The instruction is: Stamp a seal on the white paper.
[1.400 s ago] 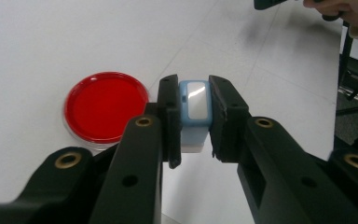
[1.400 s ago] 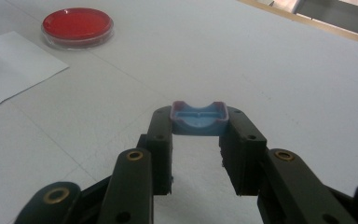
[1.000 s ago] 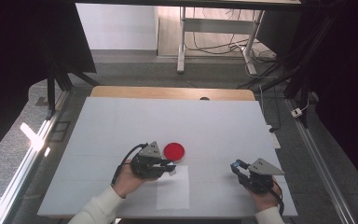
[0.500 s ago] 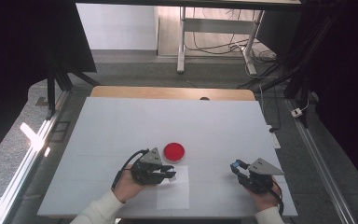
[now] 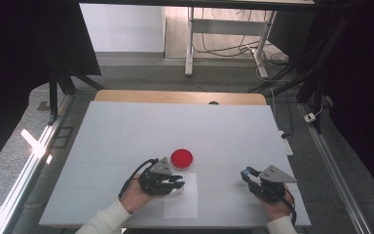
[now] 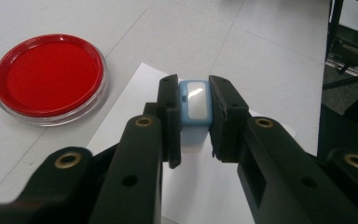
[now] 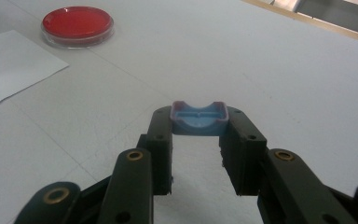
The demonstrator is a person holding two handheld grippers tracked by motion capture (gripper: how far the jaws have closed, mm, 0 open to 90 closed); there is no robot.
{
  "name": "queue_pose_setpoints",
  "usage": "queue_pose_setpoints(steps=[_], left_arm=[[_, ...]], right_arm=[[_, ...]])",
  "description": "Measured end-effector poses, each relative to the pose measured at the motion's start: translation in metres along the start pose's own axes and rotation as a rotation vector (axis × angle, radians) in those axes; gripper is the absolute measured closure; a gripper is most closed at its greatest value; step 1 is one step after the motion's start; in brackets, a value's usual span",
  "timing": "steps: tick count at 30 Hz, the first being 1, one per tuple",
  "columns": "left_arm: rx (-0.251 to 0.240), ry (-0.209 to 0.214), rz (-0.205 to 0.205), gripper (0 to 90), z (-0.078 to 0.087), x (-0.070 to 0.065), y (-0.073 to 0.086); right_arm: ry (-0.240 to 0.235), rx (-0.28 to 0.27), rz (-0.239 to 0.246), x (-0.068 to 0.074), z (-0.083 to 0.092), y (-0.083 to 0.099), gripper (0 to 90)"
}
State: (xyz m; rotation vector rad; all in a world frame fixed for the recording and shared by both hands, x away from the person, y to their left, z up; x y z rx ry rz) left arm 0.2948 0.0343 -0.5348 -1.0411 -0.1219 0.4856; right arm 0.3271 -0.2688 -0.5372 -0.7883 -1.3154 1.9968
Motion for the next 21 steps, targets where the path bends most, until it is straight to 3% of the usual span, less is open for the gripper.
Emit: queue_pose_setpoints(steps=[21], left_arm=[[0.022,-0.016,-0.035,75.3,-0.011,-0.003,0.006]], right_arm=[[-0.002,0.004,0.003,0.000,-0.001,0.001,65.2]])
Point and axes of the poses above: each handheld gripper's, and its own axes: z roughly backward along the jaws, y roughly out of its underside, x roughly to its left, the point moved 6 cm from there along -z, roughly forward along the jaws, and after that the axes turned 11 degrees about -x, right-handed, at the moved point
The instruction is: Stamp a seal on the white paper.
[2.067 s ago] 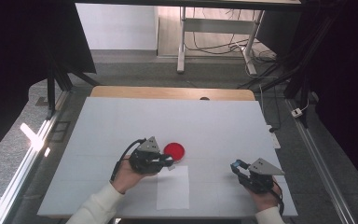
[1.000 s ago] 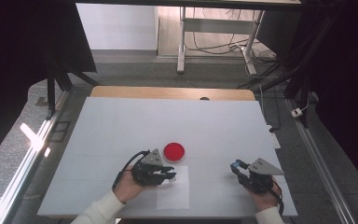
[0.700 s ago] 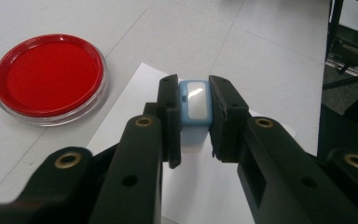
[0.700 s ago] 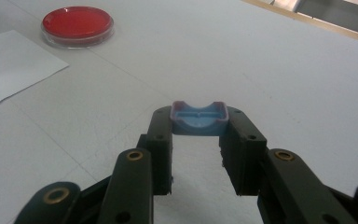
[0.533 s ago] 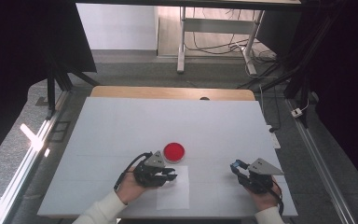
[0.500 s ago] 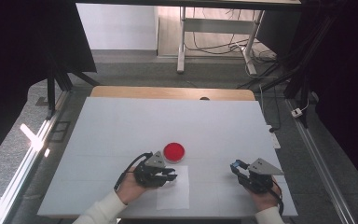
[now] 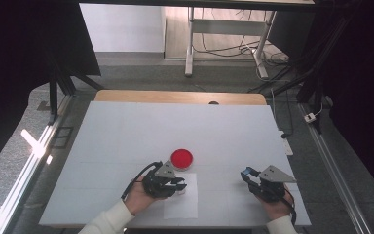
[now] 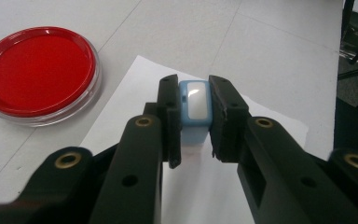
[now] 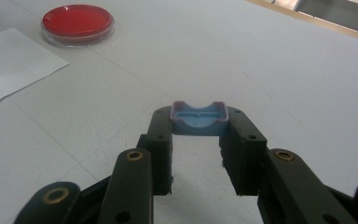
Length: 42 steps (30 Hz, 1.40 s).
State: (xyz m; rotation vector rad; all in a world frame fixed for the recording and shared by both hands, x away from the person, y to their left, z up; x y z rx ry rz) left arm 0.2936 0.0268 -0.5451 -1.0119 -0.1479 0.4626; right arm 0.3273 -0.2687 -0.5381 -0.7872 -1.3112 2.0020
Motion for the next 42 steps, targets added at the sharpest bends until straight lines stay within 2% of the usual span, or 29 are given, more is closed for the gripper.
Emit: queue_pose_setpoints(steps=[14,27,37,42], left_arm=[[0.003,-0.010,-0.009,75.3,-0.0019,-0.0008,0.0008],[0.025,-0.017,-0.045,75.5,-0.0030,-0.0031,0.0020],[0.063,-0.036,-0.084,75.7,-0.0048,-0.0056,0.0027],[0.073,-0.036,-0.083,75.8,-0.0053,-0.0057,0.0032]], right_arm=[[0.000,0.001,0.001,0.0000,0.0000,0.0002,65.2],[0.001,-0.001,0.000,-0.0005,0.0008,-0.0001,65.2],[0.000,-0.003,0.003,-0.0002,0.0009,-0.0005,65.2],[-0.002,-0.004,0.001,0.0001,0.0006,-0.0005,65.2]])
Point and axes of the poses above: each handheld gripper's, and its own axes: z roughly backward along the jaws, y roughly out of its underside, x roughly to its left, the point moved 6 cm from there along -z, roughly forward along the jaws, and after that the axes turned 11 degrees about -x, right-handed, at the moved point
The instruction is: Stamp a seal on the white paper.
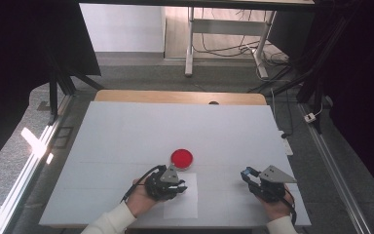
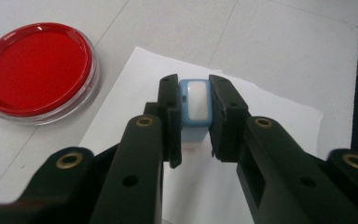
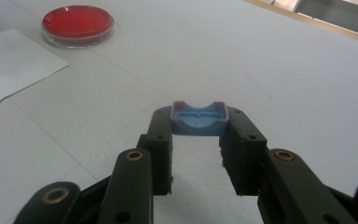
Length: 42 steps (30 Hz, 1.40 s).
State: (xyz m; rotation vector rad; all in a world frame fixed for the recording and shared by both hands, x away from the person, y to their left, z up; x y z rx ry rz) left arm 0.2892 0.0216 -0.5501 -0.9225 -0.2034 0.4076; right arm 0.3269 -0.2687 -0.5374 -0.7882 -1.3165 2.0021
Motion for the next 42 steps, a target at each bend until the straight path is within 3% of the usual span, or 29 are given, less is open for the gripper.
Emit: queue_pose_setpoints(steps=[15,21,35,42], left_arm=[[0.033,-0.005,-0.018,76.1,-0.0011,-0.0009,-0.0012],[0.054,-0.017,-0.043,76.1,-0.0019,-0.0030,-0.0028],[0.077,-0.024,-0.041,76.2,-0.0028,-0.0040,-0.0043],[0.059,-0.014,-0.027,76.2,-0.0023,-0.0026,-0.0026]], right_arm=[[-0.001,-0.004,-0.001,0.0013,-0.0003,-0.0005,65.2],[0.000,-0.003,0.003,0.0022,-0.0007,-0.0007,65.2],[-0.001,0.001,0.006,0.0027,-0.0006,-0.0007,65.2],[-0.001,0.001,0.007,0.0032,-0.0005,-0.0009,65.2]])
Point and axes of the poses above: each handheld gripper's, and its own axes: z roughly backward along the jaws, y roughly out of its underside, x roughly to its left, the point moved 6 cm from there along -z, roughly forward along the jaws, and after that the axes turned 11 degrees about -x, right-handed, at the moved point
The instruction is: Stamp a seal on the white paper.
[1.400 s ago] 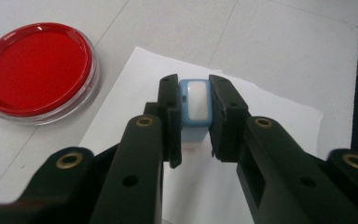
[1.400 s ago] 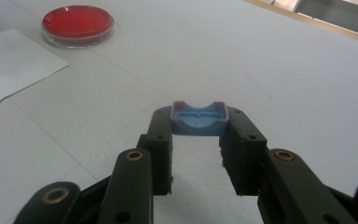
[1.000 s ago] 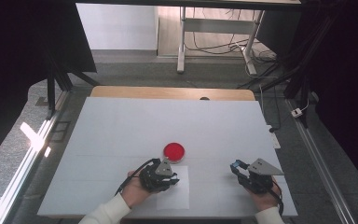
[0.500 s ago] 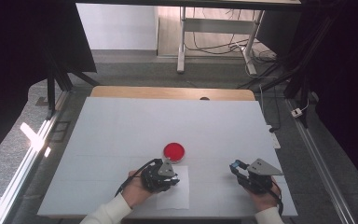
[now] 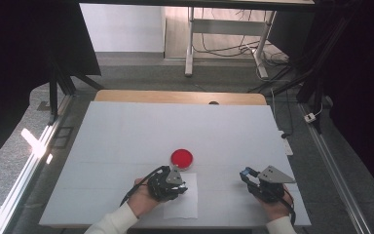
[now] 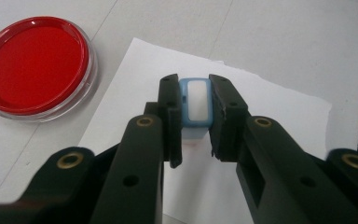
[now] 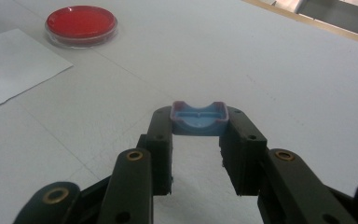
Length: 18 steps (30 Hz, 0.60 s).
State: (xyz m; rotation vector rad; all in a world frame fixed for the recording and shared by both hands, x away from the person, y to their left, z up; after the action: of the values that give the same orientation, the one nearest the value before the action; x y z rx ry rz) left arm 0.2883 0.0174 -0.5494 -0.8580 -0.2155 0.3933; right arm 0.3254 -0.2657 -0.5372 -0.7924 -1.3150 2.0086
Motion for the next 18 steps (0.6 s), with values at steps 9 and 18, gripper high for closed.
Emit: queue_pose_setpoints(steps=[9,18], left_arm=[[-0.023,-0.002,0.004,76.3,0.0008,-0.0001,0.0028],[-0.022,-0.006,-0.001,76.3,0.0007,-0.0006,0.0030]], right_arm=[[0.004,0.000,0.001,-0.0002,0.0006,-0.0002,65.2],[0.003,-0.006,0.000,0.0002,0.0012,-0.0010,65.2]])
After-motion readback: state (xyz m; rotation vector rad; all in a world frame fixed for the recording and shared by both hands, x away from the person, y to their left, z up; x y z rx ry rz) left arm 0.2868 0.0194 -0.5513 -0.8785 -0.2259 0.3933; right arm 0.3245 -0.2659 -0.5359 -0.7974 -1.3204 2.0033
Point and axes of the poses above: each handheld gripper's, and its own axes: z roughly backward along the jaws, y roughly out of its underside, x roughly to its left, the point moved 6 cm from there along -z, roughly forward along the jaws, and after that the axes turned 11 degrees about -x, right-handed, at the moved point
